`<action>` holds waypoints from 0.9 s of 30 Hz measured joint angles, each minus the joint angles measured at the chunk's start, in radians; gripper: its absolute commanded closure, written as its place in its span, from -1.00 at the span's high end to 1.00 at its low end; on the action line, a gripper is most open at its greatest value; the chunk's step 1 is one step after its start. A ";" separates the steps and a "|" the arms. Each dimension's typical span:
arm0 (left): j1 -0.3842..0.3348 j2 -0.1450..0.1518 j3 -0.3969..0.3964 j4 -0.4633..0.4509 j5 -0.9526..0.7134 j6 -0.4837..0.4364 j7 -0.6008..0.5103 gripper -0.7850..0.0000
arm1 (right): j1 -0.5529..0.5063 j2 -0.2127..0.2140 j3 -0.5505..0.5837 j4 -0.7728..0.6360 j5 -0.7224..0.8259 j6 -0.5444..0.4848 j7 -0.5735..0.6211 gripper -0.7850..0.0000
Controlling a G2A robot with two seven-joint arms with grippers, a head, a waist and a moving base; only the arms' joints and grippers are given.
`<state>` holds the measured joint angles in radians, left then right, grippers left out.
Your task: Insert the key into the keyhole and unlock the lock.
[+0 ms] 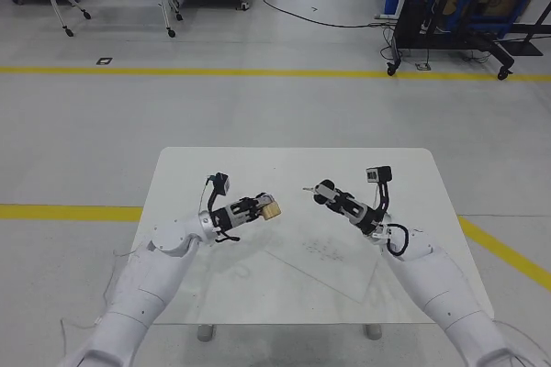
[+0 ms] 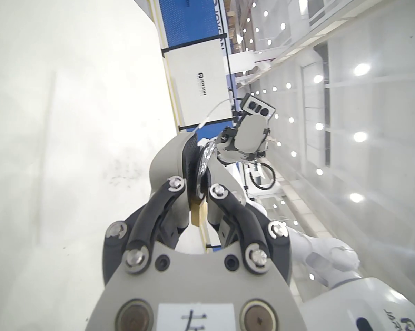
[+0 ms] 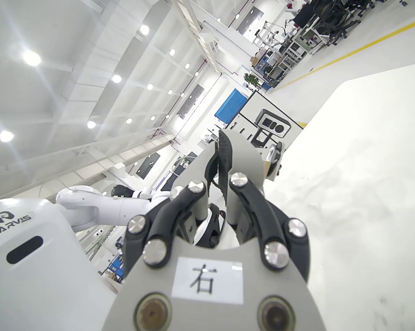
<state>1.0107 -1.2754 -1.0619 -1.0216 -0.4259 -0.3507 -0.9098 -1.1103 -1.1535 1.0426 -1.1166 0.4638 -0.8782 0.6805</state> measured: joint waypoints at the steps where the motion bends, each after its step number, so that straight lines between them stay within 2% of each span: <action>1: -0.004 -0.002 0.002 0.016 -0.020 -0.001 -0.011 -1.00 | 0.009 -0.004 -0.007 0.010 0.004 -0.001 -0.002 -1.00; 5: -0.016 -0.016 0.009 0.067 -0.140 0.025 -0.071 -1.00 | 0.045 -0.019 -0.036 0.038 -0.008 -0.006 -0.011 -1.00; 12: -0.058 -0.050 0.044 0.170 -0.344 0.132 -0.180 -1.00 | 0.081 -0.043 -0.078 0.053 -0.070 -0.032 -0.038 -1.00; 17: -0.104 -0.071 0.073 0.233 -0.372 0.174 -0.177 -1.00 | 0.083 -0.050 -0.084 0.050 -0.106 -0.051 -0.064 -1.00; 20: -0.147 -0.073 0.091 0.257 -0.284 0.165 -0.141 -1.00 | 0.070 -0.054 -0.083 0.036 -0.059 -0.043 -0.071 -1.00; 27: -0.148 -0.072 0.092 0.256 -0.280 0.164 -0.141 -1.00 | 0.068 -0.054 -0.084 0.033 -0.040 -0.041 -0.071 -1.00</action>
<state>0.8630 -1.3478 -0.9695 -0.7656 -0.7056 -0.1868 -1.0509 -1.0426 -1.2077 0.9586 -1.0836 0.4237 -0.9190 0.6099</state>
